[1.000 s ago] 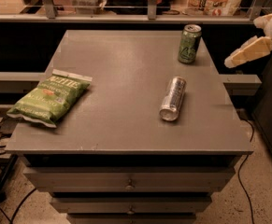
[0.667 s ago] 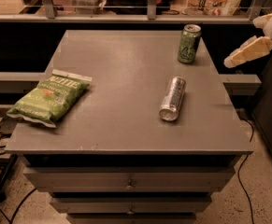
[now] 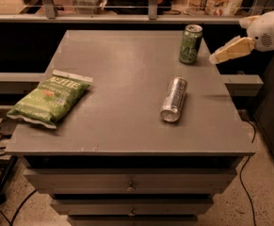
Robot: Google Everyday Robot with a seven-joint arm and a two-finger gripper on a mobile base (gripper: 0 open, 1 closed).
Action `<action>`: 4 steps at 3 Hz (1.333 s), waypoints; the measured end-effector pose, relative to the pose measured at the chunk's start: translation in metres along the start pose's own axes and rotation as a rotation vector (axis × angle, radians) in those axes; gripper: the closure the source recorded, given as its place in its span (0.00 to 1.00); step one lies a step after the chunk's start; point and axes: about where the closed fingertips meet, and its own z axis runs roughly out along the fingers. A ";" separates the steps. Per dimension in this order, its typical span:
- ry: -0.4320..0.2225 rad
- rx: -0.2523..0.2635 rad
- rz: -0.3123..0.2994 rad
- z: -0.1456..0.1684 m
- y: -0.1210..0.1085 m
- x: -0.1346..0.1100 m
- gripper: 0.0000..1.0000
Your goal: Knock green can over
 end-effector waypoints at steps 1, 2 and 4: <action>-0.050 -0.034 0.033 0.035 0.000 -0.002 0.00; -0.118 -0.091 0.094 0.082 0.001 -0.005 0.00; -0.166 -0.161 0.106 0.123 0.010 -0.017 0.18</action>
Offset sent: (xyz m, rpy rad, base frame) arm 0.0749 0.0599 -0.0506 0.2537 0.0362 0.0572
